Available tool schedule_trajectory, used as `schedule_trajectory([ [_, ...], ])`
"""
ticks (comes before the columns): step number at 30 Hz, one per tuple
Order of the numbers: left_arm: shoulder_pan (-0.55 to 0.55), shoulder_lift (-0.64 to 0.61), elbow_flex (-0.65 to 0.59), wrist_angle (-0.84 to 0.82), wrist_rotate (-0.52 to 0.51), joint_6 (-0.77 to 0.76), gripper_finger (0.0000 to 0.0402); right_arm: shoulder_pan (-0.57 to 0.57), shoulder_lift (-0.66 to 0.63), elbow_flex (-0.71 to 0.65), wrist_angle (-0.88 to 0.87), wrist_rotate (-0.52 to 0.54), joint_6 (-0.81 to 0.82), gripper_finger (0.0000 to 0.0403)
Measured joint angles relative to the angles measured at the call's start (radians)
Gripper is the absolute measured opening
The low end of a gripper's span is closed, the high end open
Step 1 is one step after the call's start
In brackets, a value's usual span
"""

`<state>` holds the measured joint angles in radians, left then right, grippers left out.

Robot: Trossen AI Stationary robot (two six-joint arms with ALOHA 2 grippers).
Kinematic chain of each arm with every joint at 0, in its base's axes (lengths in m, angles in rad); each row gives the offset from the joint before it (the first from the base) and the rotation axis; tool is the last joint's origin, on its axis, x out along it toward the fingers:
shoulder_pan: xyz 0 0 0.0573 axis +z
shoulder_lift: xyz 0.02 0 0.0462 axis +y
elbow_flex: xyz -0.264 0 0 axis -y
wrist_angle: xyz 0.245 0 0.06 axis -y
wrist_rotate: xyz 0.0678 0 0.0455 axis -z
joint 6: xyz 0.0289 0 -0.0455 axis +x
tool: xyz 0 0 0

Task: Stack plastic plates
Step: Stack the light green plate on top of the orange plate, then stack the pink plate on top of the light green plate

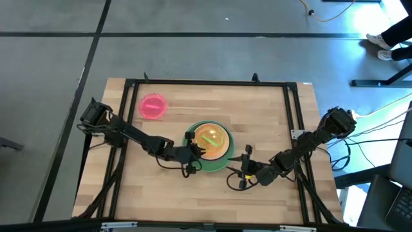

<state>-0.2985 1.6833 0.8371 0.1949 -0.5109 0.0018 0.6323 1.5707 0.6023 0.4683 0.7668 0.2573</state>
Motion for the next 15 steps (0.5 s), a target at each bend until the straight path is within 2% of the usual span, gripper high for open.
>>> schedule_trajectory([
  [7,-0.01,-0.012,0.0,-0.011,-0.002,0.008,0.0105,0.0,0.0,0.0,0.0,0.0,0.0,0.015],
  [15,-0.046,-0.131,0.0,-0.175,-0.01,-0.001,0.0123,-0.001,0.0,0.0,-0.007,0.0,0.0,0.015],
])
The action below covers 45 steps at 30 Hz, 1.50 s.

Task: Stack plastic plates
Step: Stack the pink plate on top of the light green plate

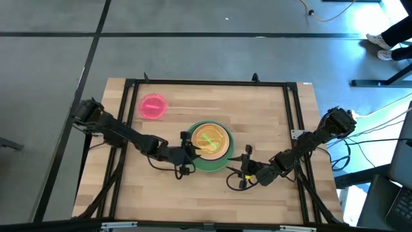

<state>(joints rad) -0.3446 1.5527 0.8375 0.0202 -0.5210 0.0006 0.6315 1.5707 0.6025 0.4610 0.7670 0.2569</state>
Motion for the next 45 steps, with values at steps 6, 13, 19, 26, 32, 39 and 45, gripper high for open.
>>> schedule_trajectory([
  [6,-0.015,-0.103,0.0,-0.203,-0.051,-0.083,0.0111,0.0,0.0,0.0,0.001,0.0,0.0,0.015],
  [13,0.027,-0.2,0.0,-0.54,-0.067,-0.263,0.0095,0.0,0.0,0.0,0.001,0.0,0.001,0.015],
  [19,0.09,-0.225,-0.002,-0.758,-0.065,-0.39,0.0087,0.0,0.0,0.0,0.002,0.0,0.0,0.015],
  [26,0.226,-0.225,-0.064,-0.764,-0.041,-0.356,0.0082,-0.005,0.0,0.0,0.001,0.0,0.001,0.015],
  [32,0.351,-0.225,-0.142,-0.764,-0.042,-0.333,0.0082,-0.018,0.0,0.0,0.002,0.0,0.001,0.015],
  [39,0.502,-0.225,-0.177,-0.759,-0.013,-0.365,0.0082,-0.019,0.0,0.0,0.002,0.0,0.001,0.015],
  [45,0.609,-0.224,-0.177,-0.712,0.086,-0.337,0.0082,-0.019,0.0,0.0,0.002,0.0,0.001,0.015],
])
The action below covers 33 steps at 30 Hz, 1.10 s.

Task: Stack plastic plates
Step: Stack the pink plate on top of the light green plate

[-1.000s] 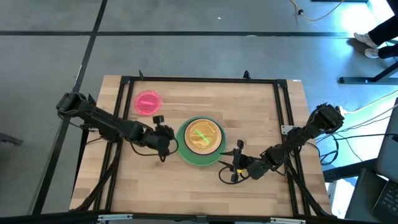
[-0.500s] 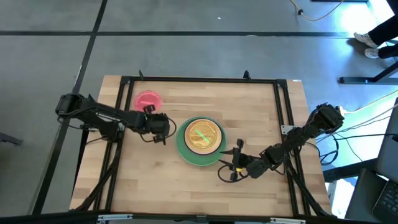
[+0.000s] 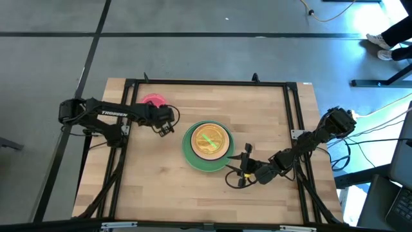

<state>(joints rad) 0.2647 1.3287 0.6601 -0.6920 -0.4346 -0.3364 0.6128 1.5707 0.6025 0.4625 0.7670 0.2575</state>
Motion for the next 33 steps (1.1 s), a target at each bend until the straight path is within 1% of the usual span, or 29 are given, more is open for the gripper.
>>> schedule_trajectory([
  [6,0.074,0.019,0.0,0.03,0.047,0.059,0.0081,0.0,0.0,0.0,-0.001,0.0,0.0,0.015],
  [11,0.121,0.046,0.0,0.063,0.05,0.114,0.0081,0.0,0.0,0.0,-0.003,0.0,0.0,0.015],
  [18,0.155,0.095,0.0,0.073,0.052,0.138,0.0081,0.0,0.0,0.0,-0.008,0.0,0.0,0.015],
  [23,0.173,0.14,0.0,0.084,0.042,0.142,0.0081,0.0,0.0,0.0,-0.01,0.0,0.0,0.015],
  [27,0.191,0.179,0.0,0.085,-0.005,0.156,0.0081,0.0,0.0,0.0,-0.011,0.0,0.003,0.015],
  [33,0.204,0.205,0.004,0.086,-0.008,0.164,0.0079,0.0,0.0,0.0,-0.015,0.0,0.003,0.015],
])
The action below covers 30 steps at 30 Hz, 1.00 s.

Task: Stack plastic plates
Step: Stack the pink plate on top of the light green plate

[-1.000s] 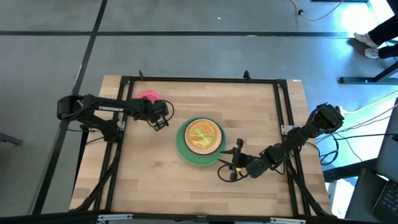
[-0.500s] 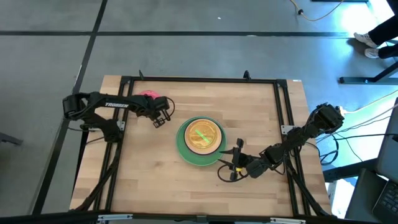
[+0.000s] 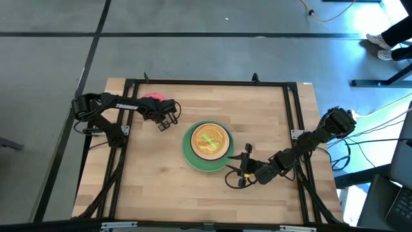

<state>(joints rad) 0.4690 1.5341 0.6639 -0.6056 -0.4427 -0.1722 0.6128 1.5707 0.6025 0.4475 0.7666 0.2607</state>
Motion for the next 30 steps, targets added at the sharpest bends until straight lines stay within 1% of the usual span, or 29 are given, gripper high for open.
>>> schedule_trajectory([
  [3,0.0,0.001,-0.001,0.001,0.003,0.0,0.0062,0.0,0.0,0.0,-0.001,0.0,0.0,0.015],
  [8,0.0,0.002,-0.002,0.004,0.004,0.001,0.0015,0.0,0.0,0.0,0.0,0.0,0.0,0.015],
  [10,-0.007,0.003,-0.003,0.005,-0.01,0.001,0.0005,0.0,0.0,0.0,0.0,0.0,0.0,0.015],
  [20,-0.059,0.006,0.0,-0.004,-0.037,0.021,0.0004,0.0,0.0,0.0,0.0,0.0,0.001,0.015],
  [30,-0.202,0.004,0.084,-0.111,-0.043,-0.01,0.0005,0.0,0.0,0.0,0.0,0.0,0.0,0.015],
])
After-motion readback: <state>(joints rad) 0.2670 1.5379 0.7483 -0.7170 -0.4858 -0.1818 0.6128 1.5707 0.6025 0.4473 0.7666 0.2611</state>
